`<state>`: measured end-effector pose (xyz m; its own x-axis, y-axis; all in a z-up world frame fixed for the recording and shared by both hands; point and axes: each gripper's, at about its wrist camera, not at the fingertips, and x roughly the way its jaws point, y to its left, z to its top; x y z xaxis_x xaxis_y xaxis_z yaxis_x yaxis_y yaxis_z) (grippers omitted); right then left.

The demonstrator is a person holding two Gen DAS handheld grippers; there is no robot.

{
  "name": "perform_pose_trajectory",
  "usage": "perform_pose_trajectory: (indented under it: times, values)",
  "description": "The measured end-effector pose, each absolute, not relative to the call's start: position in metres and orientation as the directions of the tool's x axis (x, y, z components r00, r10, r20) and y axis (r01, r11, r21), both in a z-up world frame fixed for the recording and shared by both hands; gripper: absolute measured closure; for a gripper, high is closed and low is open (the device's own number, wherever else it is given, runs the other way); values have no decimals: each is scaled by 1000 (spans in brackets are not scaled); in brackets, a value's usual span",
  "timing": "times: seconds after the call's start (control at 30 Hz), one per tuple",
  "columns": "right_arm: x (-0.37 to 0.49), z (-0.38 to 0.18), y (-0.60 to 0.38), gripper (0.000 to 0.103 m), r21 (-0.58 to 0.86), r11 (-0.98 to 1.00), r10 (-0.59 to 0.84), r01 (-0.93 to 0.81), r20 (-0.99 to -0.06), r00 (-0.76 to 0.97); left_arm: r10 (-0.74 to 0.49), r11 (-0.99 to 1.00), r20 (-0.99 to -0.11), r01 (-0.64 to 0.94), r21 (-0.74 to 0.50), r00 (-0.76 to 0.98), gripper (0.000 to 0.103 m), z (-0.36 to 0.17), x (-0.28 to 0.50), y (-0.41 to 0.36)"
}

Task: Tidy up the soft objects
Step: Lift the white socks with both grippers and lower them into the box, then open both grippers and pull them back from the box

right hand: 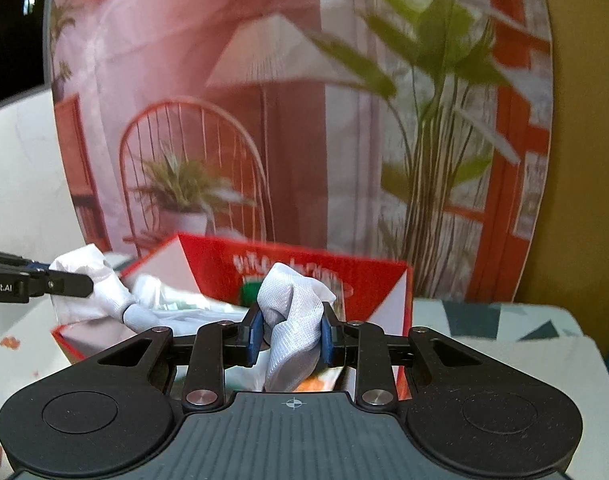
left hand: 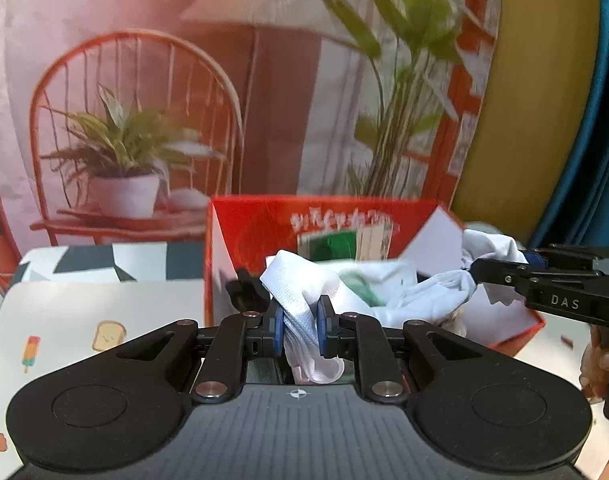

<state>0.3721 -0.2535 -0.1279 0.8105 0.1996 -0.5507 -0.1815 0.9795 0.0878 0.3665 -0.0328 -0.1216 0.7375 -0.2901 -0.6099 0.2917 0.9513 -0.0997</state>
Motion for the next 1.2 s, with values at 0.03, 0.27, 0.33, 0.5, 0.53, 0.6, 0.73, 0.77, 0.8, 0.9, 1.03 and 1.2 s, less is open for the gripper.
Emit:
perform_pose_trajectory:
  times: [0.03, 0.27, 0.33, 0.5, 0.53, 0.6, 0.73, 0.77, 0.8, 0.9, 1.03, 1.2]
  values:
    - [373, -133, -252, 77, 89, 979, 201, -183, -563, 801, -290, 950, -623, 297, -95, 726, 86, -126, 368, -35]
    - [383, -161, -243, 77, 101, 977, 207, -186, -646, 735, -293, 946, -676, 306, -104, 676, 86, -145, 383, -39]
    - [386, -165, -243, 77, 115, 977, 212, -181, -657, 724, -291, 945, -685, 311, -99, 668, 86, -147, 387, -42]
    - [391, -170, -245, 77, 143, 975, 222, -170, -672, 707, -291, 939, -705, 333, -83, 647, 86, -151, 394, -49]
    - [391, -171, -245, 77, 145, 975, 221, -167, -676, 703, -293, 938, -708, 338, -81, 643, 86, -152, 396, -51]
    - [392, -173, -245, 77, 143, 976, 217, -163, -683, 698, -296, 935, -714, 346, -80, 635, 86, -154, 398, -54]
    - [393, -176, -247, 77, 142, 978, 208, -151, -693, 690, -296, 934, -723, 349, -80, 625, 85, -157, 398, -55]
    - [394, -177, -247, 76, 144, 979, 206, -147, -694, 689, -294, 934, -724, 348, -80, 624, 85, -158, 398, -55]
    - [394, -177, -248, 76, 144, 979, 205, -145, -695, 690, -294, 935, -725, 346, -81, 623, 85, -158, 398, -55]
    - [393, -176, -247, 74, 134, 980, 197, -144, -695, 692, -288, 938, -725, 335, -82, 626, 81, -157, 399, -53]
    - [390, -169, -245, 64, 97, 986, 167, -138, -680, 714, -265, 946, -710, 319, -60, 652, 54, -150, 395, -52]
    - [381, -152, -249, 46, 88, 989, 147, -118, -635, 758, -274, 950, -656, 305, -70, 703, 17, -132, 382, -44]
